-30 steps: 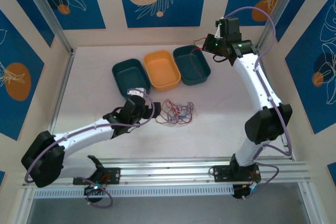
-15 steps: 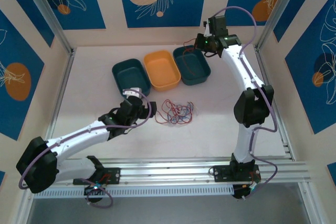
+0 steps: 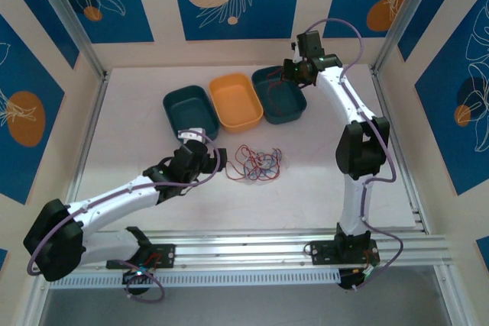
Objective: Untangle the cables
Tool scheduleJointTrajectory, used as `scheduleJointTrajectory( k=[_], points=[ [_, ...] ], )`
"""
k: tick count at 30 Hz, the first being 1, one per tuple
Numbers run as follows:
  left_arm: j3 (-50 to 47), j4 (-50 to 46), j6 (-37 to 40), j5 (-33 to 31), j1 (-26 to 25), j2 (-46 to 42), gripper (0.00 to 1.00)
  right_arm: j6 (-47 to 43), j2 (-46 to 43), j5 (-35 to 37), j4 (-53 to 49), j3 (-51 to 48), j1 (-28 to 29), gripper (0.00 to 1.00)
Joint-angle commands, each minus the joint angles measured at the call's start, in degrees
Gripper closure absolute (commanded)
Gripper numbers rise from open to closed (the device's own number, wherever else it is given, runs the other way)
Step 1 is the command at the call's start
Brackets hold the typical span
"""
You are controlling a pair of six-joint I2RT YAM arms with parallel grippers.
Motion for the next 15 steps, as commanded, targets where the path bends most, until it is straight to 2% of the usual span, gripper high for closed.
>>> scheduleJointTrajectory(
  k=[1,8,15],
  points=[
    [0.38,-1.09,1.45,-0.88,-0.25,-0.62,0.0,-0.34,2.53,1.72,-2.61,0.25,-0.62,1.0],
    [0.65,-0.6,1.62,-0.37,-0.2,-0.2,0.0,0.51,7.36,9.88,-6.46,2.44,-0.99,1.0],
    [1.22,-0.53,2.05,-0.05,-0.2,0.5,0.0,0.53,11.5,10.96,-8.13,4.24,-0.89,1.0]
  ],
)
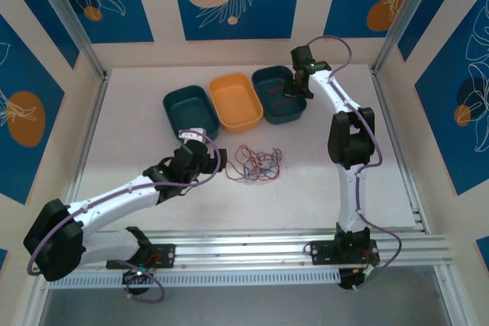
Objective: Untangle the cables
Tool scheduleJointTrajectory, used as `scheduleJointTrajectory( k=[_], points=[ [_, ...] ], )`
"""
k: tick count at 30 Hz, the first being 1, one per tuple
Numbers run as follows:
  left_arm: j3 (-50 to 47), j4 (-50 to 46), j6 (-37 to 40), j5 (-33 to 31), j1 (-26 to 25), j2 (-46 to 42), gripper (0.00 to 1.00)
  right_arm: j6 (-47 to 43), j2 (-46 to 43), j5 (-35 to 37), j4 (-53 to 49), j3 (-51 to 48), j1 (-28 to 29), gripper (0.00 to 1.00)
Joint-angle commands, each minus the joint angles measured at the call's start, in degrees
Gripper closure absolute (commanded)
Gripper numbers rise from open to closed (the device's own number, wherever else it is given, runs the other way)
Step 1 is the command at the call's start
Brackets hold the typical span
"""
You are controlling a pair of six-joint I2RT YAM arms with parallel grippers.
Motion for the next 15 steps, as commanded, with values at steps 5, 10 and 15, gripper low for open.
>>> scheduleJointTrajectory(
  k=[5,10,15],
  points=[
    [1.93,-0.91,0.94,-0.11,-0.2,0.89,0.0,0.1,3.09,0.85,-3.37,4.38,0.15,1.0],
    [2.65,-1.24,1.14,0.13,-0.22,1.1,0.0,-0.69,2.12,0.97,-4.97,6.15,0.57,0.98],
    [2.87,-1.22,1.19,0.34,-0.23,1.26,0.0,-0.53,-2.04,0.34,-5.03,4.11,0.68,1.0]
  ],
)
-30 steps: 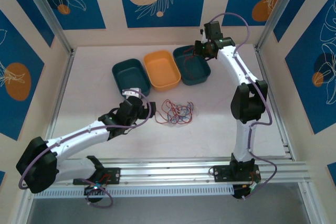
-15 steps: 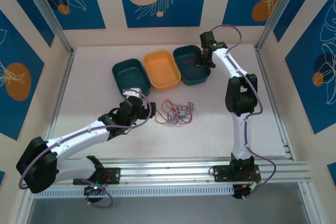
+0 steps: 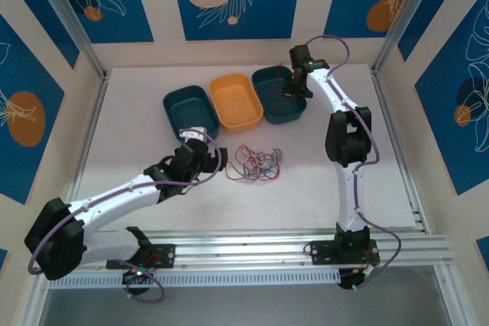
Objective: Untangle the cables
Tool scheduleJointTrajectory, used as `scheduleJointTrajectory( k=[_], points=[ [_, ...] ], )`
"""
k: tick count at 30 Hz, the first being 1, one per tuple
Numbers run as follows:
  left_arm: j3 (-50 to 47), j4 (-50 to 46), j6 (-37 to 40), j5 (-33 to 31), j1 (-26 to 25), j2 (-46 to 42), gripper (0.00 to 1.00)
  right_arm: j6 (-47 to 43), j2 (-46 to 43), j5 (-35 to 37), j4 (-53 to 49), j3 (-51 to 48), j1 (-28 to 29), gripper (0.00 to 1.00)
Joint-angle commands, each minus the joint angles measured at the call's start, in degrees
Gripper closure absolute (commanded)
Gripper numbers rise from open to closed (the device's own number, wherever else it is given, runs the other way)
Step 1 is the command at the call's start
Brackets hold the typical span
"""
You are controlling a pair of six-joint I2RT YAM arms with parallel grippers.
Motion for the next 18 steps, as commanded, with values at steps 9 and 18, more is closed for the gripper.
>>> scheduleJointTrajectory(
  k=[9,18],
  points=[
    [1.86,-0.8,0.86,0.92,-0.21,1.42,0.0,2.18,-12.8,-4.66,0.19,-10.75,1.06,1.0],
    [2.22,-0.68,1.11,1.08,-0.26,2.02,0.0,2.3,-11.4,-5.02,1.49,-13.11,1.23,1.0]
  ],
)
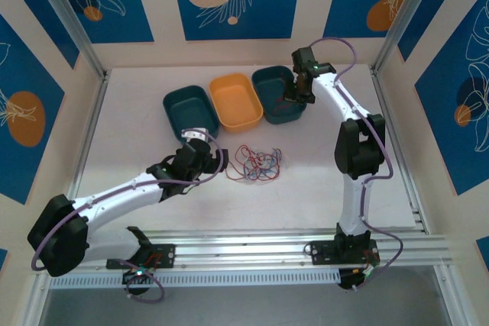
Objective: Untangle the cables
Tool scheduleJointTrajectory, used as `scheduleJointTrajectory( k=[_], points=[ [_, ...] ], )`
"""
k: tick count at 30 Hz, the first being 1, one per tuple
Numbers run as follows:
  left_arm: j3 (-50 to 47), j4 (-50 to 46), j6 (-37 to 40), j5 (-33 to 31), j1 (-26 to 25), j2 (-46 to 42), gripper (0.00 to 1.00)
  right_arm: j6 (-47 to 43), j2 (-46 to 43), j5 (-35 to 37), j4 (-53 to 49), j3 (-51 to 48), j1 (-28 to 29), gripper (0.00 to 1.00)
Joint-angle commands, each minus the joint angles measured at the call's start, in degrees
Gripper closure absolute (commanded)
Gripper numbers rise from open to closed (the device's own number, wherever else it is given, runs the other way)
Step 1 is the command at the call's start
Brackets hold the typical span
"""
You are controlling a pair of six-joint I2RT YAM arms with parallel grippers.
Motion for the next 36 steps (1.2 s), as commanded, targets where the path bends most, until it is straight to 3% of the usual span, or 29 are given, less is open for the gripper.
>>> scheduleJointTrajectory(
  k=[1,8,17,27,36],
  points=[
    [1.95,-0.32,1.11,0.6,-0.21,0.42,0.0,0.46,1.45,-1.17,0.64,0.39,0.12,1.0],
    [2.04,-0.33,0.85,1.06,-0.23,0.42,0.0,0.77,6.42,-0.37,-1.3,4.62,-0.7,0.98],
    [2.74,-0.06,1.1,1.24,-0.24,0.93,0.0,-0.17,2.73,0.25,-1.82,4.32,-0.74,0.69],
    [3.87,0.2,1.81,2.51,-0.21,1.91,0.0,-0.21,-5.6,1.49,-1.96,0.19,-0.52,0.52],
    [4.06,0.98,1.49,3.48,-0.24,2.3,0.0,0.37,-13.71,-0.9,-1.37,-5.2,1.35,0.5]
  ],
)
